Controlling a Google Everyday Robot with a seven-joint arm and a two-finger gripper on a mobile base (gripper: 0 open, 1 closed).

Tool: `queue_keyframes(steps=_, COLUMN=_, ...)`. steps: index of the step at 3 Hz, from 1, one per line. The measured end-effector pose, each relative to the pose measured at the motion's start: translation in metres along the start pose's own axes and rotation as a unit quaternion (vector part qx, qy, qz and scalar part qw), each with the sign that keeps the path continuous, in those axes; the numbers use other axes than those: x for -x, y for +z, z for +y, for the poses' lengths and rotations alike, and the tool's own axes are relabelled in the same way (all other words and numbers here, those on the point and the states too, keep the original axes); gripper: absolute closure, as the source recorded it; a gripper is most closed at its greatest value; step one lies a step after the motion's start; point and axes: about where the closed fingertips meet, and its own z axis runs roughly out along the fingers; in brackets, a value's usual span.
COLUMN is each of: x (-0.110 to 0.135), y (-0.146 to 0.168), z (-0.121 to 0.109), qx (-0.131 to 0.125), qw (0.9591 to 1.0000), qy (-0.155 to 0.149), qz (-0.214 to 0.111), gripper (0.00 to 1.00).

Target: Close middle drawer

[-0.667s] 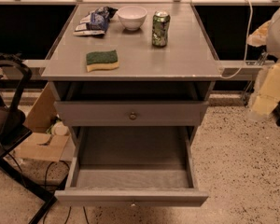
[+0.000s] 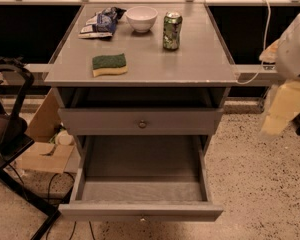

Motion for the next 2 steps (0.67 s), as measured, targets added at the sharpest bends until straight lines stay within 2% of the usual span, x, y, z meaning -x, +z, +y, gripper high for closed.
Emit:
queue_keyframes(steps=1, x=-0.015, y=0.069, z=0.027, qx=0.034, qw=0.9993, qy=0.015, qz=-0.003, gripper=0.18)
queue_keyframes(steps=2, x=-0.034, y=0.148, z=0.069, qx=0.079, qw=0.9958, qy=0.029, qz=-0.037, gripper=0.41)
